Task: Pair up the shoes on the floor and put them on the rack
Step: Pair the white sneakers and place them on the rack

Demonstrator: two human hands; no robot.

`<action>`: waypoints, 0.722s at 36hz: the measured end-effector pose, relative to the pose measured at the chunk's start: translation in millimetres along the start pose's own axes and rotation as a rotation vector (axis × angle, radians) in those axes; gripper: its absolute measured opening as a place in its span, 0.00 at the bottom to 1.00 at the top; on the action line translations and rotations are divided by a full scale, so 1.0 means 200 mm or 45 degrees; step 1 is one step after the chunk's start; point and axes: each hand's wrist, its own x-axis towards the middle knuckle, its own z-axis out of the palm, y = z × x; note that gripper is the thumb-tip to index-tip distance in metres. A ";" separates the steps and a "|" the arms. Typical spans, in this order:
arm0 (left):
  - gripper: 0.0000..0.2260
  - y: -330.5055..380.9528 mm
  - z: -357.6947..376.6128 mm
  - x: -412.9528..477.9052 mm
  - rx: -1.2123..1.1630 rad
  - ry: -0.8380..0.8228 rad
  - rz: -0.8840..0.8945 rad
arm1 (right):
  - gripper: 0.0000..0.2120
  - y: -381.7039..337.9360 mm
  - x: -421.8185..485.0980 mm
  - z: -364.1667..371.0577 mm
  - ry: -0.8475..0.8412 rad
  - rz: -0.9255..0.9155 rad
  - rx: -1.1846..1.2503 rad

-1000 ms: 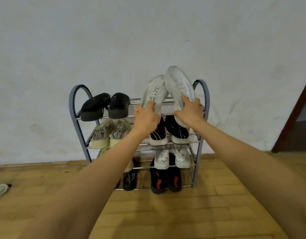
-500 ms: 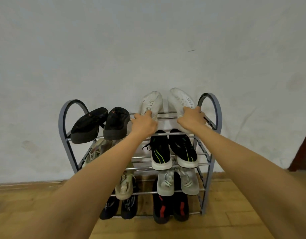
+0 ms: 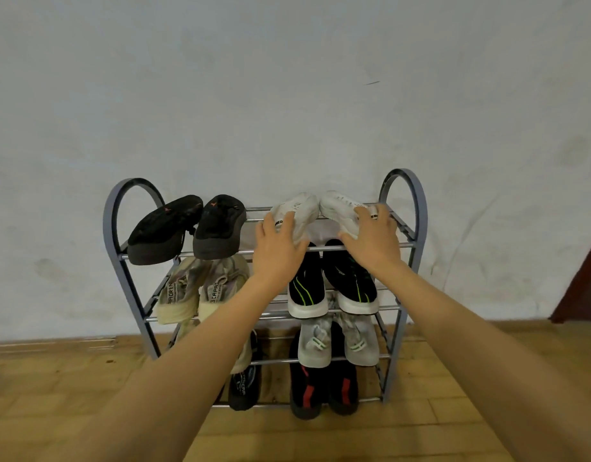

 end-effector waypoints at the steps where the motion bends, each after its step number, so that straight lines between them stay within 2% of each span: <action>1: 0.26 -0.01 0.00 -0.01 0.007 0.013 0.034 | 0.27 0.01 -0.02 0.00 0.017 -0.025 0.005; 5: 0.26 -0.04 0.01 -0.03 -0.005 0.033 0.077 | 0.25 0.05 -0.09 0.02 0.036 -0.078 -0.037; 12: 0.27 0.01 0.02 0.00 -0.068 0.009 -0.019 | 0.25 0.03 -0.08 0.03 0.041 -0.032 -0.051; 16: 0.29 -0.02 0.03 -0.01 -0.041 0.021 -0.002 | 0.26 0.03 -0.08 0.03 0.036 -0.028 -0.080; 26: 0.28 0.02 0.03 -0.04 -0.073 -0.057 -0.029 | 0.27 0.01 -0.10 0.00 -0.073 -0.022 -0.135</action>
